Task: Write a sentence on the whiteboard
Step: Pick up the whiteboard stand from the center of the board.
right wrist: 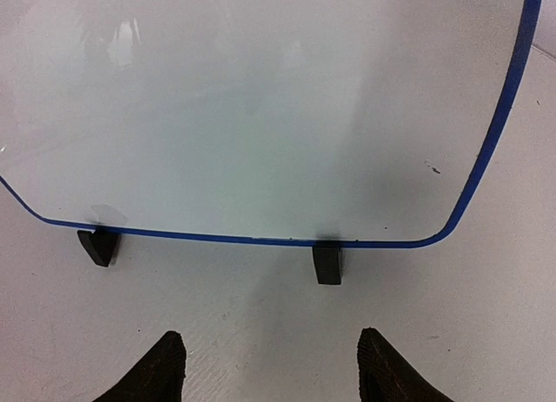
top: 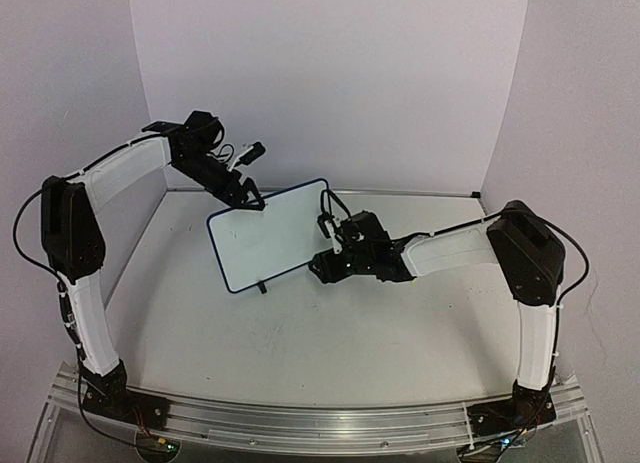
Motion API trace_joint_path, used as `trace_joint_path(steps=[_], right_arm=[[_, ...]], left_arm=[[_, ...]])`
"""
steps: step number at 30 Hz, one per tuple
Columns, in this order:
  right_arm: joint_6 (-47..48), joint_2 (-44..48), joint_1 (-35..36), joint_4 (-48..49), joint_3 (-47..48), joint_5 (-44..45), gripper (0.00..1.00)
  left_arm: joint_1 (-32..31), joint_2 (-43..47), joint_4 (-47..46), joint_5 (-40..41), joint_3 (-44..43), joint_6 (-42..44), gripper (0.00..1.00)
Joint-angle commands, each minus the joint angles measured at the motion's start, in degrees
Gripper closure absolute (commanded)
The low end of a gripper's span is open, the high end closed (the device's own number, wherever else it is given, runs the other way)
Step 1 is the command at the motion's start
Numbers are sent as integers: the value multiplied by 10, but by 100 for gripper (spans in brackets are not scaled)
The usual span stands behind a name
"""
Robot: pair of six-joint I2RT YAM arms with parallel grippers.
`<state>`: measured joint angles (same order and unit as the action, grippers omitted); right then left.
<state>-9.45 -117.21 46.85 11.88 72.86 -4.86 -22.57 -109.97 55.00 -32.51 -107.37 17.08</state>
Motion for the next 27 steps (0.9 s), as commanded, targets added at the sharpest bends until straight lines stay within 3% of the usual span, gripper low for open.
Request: trace_joint_path(steps=[1, 10, 17, 27], right_arm=[[53, -29, -12, -32, 38, -33, 37], [78, -88, -15, -53, 96, -9, 47], [63, -129, -15, -34, 124, 18, 51], [69, -156, -15, 1, 129, 49, 62]], left_arm=[[0, 100, -81, 52, 29, -46, 7], [14, 183, -123, 216, 52, -143, 1], [52, 251, -149, 214, 109, -197, 1], [93, 302, -159, 190, 161, -209, 1]])
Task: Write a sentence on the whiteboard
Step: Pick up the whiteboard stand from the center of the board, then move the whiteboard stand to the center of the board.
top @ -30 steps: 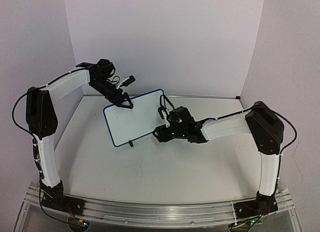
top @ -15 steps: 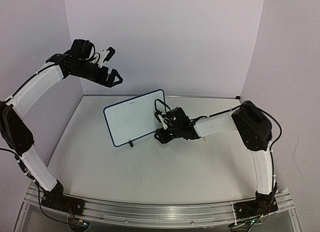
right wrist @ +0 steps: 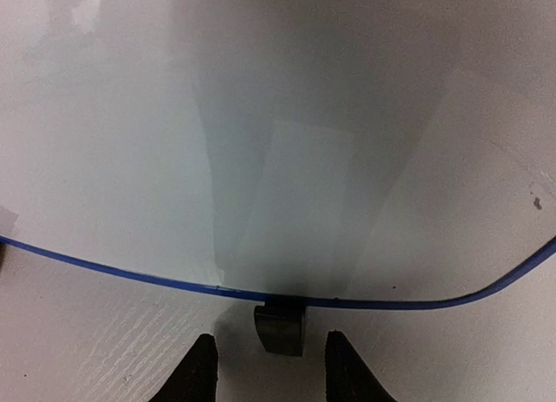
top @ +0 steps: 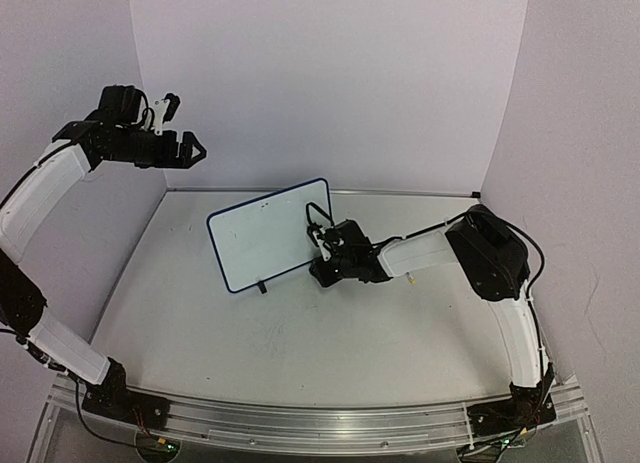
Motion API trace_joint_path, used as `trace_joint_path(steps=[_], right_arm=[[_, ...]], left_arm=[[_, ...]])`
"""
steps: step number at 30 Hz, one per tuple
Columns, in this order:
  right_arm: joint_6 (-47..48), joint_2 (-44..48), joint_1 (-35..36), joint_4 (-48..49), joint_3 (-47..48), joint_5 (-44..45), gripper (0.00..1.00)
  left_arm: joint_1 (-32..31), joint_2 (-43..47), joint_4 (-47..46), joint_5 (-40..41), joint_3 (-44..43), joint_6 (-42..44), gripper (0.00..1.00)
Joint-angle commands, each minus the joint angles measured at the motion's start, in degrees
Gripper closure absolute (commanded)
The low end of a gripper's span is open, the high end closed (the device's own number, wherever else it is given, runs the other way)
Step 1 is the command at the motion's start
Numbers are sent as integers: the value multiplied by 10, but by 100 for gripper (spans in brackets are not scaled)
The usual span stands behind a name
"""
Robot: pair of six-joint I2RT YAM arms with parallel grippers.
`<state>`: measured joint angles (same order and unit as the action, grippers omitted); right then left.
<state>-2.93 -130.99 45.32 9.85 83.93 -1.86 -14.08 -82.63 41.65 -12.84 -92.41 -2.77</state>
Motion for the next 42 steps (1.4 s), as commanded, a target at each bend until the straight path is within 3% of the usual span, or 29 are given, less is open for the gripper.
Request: trace_joint_path(steps=[1, 13, 22, 40, 42], right_arm=[[4, -20, 0, 25, 18, 19, 62], [8, -15, 1, 68, -10, 34, 80], [24, 26, 9, 89, -72, 55, 99], [-23, 146, 43, 66, -213, 129, 100], [-28, 159, 43, 61, -219, 124, 93]], left_arm=[[10, 31, -26, -7, 15, -11, 0], [16, 43, -22, -15, 28, 2, 1], [22, 65, -56, -6, 65, -1, 1], [37, 80, -90, 4, 113, -2, 1], [38, 82, -99, 5, 123, -5, 1]])
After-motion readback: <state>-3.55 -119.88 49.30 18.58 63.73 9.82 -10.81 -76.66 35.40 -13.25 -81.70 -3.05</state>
